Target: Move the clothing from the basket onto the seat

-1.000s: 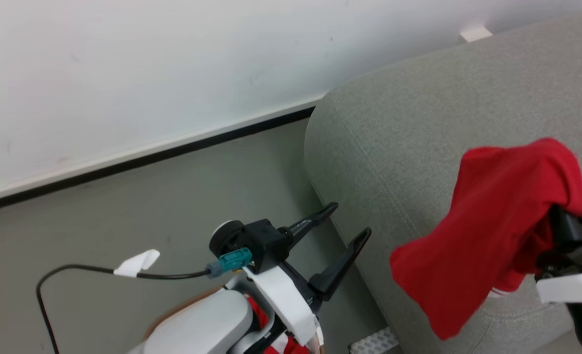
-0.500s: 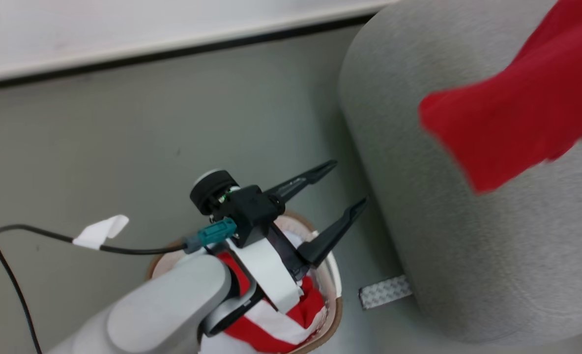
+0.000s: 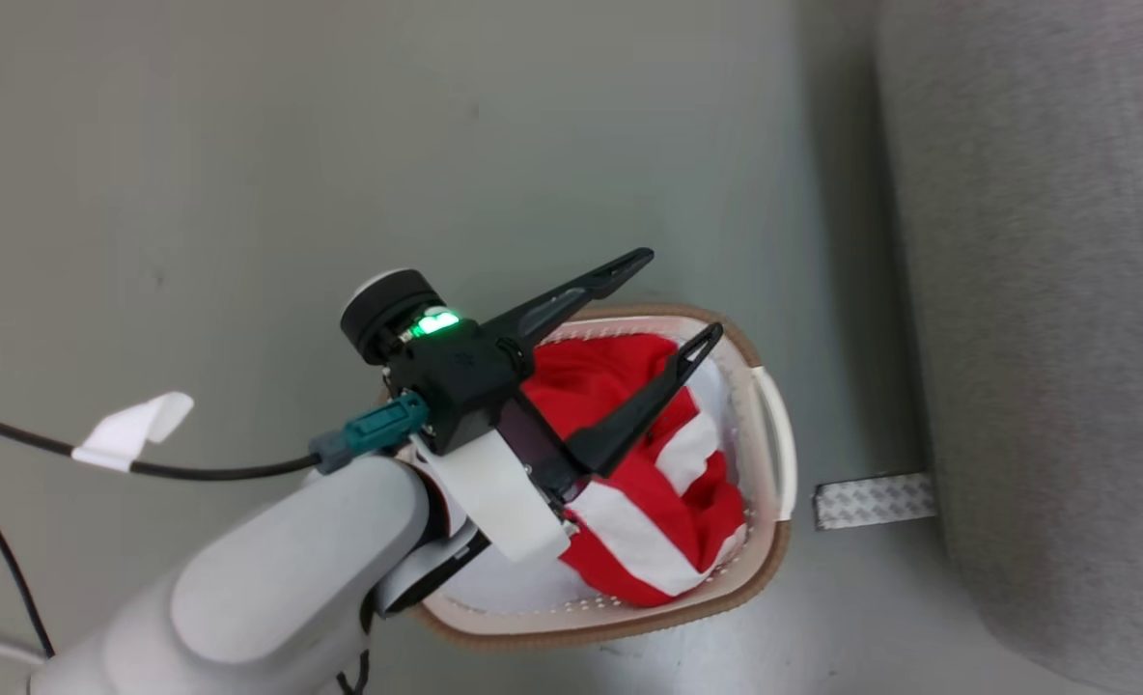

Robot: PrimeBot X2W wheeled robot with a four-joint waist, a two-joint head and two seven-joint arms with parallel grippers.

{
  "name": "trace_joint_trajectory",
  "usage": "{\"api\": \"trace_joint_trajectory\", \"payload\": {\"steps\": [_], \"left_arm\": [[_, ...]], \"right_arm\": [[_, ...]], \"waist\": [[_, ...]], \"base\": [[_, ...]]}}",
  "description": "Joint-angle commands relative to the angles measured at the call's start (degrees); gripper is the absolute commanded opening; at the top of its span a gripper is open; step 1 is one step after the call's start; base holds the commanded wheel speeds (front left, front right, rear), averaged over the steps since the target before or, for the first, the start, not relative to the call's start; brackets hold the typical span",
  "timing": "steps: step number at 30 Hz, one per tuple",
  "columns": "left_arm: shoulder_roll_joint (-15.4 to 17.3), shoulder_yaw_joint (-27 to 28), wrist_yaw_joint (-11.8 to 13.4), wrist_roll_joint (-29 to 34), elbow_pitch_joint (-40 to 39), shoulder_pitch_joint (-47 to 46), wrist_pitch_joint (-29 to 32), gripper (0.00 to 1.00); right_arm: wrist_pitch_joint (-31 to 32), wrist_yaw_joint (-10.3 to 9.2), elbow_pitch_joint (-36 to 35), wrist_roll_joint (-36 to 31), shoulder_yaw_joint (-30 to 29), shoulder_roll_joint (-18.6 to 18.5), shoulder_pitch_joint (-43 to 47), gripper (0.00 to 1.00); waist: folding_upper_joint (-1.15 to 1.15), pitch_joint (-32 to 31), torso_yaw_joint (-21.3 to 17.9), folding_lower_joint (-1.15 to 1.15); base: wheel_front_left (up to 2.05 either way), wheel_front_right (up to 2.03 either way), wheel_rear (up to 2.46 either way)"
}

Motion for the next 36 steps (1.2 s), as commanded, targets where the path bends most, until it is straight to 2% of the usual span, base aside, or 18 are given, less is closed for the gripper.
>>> {"api": "trace_joint_trajectory", "payload": {"steps": [1, 7, 10, 14, 15, 16, 17, 22, 26, 31, 36], "left_arm": [[0.4, 0.4, -0.1, 0.3, 0.2, -0.9, -0.6, 1.0], [0.1, 0.9, -0.4, 0.1, 0.9, -0.9, -1.5, 1.0], [-0.5, 1.1, -0.5, -0.3, 1.6, -0.6, -1.8, 1.0], [-1.2, 1.2, -0.5, -0.6, 2.4, 0.1, -2.1, 1.0], [-1.3, 1.2, -0.5, -0.6, 2.6, 0.3, -2.2, 1.0], [-1.4, 1.2, -0.6, -0.6, 2.8, 0.4, -2.3, 1.0], [-1.5, 1.2, -0.6, -0.6, 3.0, 0.6, -2.4, 1.0], [-2.1, 1.6, -0.4, -1.0, 4.4, 1.9, -2.6, 1.0], [-2.9, 2.2, -0.2, -1.4, 6.3, 4.4, -2.9, 1.0], [-3.9, 4.8, 0.7, -2.5, 8.0, 8.6, -3.0, 1.0], [-4.8, 9.6, 2.0, -3.7, 8.4, 13.6, -3.0, 1.0]], "right_arm": [[1.8, -0.13, 2.9, -2.7, -0.9, 0.3, -0.4, 0.0], [6.3, -0.13, 11.1, -12.7, -0.6, -0.4, 1.6, 0.0], [10.1, -0.13, 14.4, -16.4, 0.3, 1.3, 3.8, 0.0], [13.7, -0.13, 14.3, -20.0, 0.3, 2.4, 5.1, 0.0], [14.1, -0.13, 13.9, -21.1, 0.0, 3.0, 5.5, 0.04], [14.5, -0.13, 13.7, -22.1, -0.2, 3.6, 5.9, 0.35], [14.8, -0.13, 13.4, -22.9, -0.3, 4.3, 6.1, 1.0], [16.4, -0.13, 12.3, -25.9, 0.1, 6.5, 6.6, 1.0], [19.7, -0.13, 12.3, -26.9, 4.9, 7.1, 9.6, 1.0], [21.1, -0.13, 7.4, -19.7, 12.9, 1.8, 14.6, 1.0], [20.6, -0.13, -2.3, -11.2, 18.0, -3.8, 19.3, 1.0]], "waist": [[0.0, 3.3, 3.2, -0.02], [0.0, 4.1, 4.4, -0.02], [0.0, 3.5, 4.7, -0.02], [0.0, 2.1, 4.6, -0.02], [0.0, 1.7, 4.6, -0.02], [0.0, 1.2, 4.5, -0.02], [0.0, 0.6, 4.4, -0.02], [0.0, -3.1, 3.8, -0.02], [0.0, -8.9, 3.2, -0.02], [0.0, -17.6, 2.9, -0.02], [0.0, -25.3, 3.8, -0.02]], "base": [[0.0, 0.0, 0.0], [0.0, 0.0, 0.0], [0.0, 0.0, 0.0], [0.0, 0.0, 0.0], [0.0, 0.0, 0.0], [0.0, 0.0, 0.0], [0.0, 0.0, 0.0], [0.0, 0.0, 0.0], [0.0, 0.0, 0.0], [0.0, 0.0, 0.0], [0.0, 0.0, 0.0]]}}
